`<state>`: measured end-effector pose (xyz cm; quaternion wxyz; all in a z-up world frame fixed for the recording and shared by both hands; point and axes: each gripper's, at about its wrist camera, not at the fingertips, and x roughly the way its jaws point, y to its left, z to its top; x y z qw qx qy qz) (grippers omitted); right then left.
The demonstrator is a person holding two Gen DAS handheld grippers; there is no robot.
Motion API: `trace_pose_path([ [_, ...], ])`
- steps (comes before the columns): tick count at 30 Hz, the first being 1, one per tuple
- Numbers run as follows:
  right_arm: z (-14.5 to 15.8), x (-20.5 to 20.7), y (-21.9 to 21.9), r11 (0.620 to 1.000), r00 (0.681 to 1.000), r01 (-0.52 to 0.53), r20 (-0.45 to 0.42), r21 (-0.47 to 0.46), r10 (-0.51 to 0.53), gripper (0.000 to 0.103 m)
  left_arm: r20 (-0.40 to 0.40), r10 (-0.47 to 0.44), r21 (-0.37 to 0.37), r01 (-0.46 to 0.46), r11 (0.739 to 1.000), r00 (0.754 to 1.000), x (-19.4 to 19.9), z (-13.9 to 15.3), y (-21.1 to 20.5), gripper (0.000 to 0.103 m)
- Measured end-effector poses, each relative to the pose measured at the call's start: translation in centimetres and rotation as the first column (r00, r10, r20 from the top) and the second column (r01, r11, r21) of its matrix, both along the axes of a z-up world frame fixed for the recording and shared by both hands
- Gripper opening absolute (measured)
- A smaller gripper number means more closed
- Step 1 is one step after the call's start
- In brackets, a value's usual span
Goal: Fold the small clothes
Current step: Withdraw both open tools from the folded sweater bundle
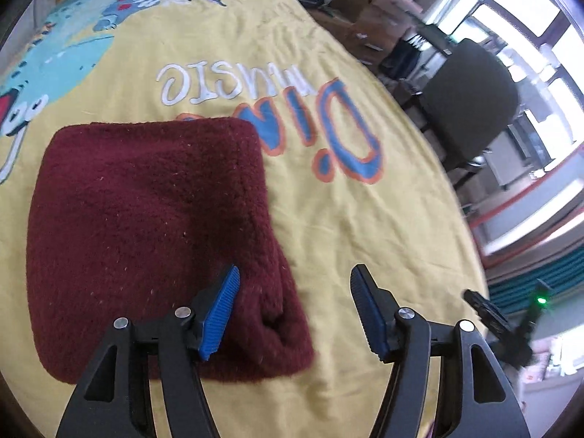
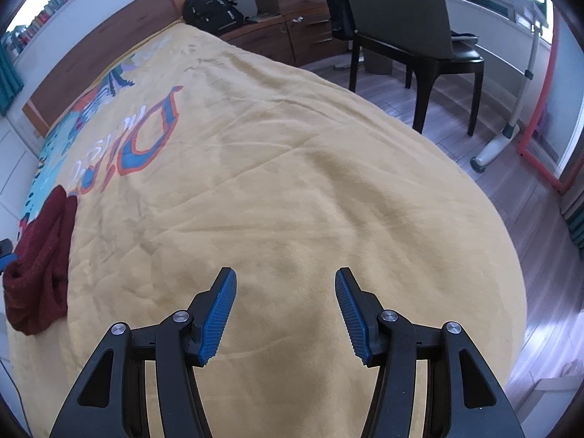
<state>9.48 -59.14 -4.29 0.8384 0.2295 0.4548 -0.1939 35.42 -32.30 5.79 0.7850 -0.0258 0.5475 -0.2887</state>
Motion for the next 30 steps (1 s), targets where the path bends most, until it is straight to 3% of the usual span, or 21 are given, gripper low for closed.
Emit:
trace_pose_path([
  [5, 1.1, 0.1, 1.2, 1.0, 1.0, -0.018, -0.008, -0.016, 0.018, 0.058, 0.024, -0.023, -0.019, 0.024, 1.0, 0.999, -1.0, 1.7, 4.0, 0.057],
  [9, 2.2, 1.8, 4.0, 0.997, 0.997, -0.075, -0.01, -0.028, 0.074, 0.058, 0.079, -0.022, 0.038, 0.019, 0.999, 0.997, -1.2, 2.1, 8.0, 0.057],
  [15, 4.7, 6.7, 10.3, 0.978, 0.979, -0.203, 0.02, -0.04, 0.204, 0.058, 0.092, 0.021, 0.071, -0.027, 0.997, 0.996, -0.3, 1.8, 12.9, 0.057],
  [18, 6.1, 9.6, 14.1, 0.958, 0.957, -0.284, 0.047, -0.044, 0.286, 0.058, 0.107, 0.01, 0.091, -0.02, 0.996, 0.994, 0.1, 1.5, 13.7, 0.057],
  [23, 8.0, 14.9, 21.3, 0.9, 0.895, -0.434, 0.095, -0.04, 0.436, 0.058, 0.1, -0.004, 0.073, -0.003, 0.997, 0.995, 0.2, 0.8, 15.0, 0.057],
  [30, 8.7, 19.8, 28.8, 0.828, 0.82, -0.559, 0.128, -0.026, 0.558, 0.058, 0.132, -0.075, 0.081, 0.065, 0.995, 0.988, 0.3, -0.1, 15.2, 0.057],
])
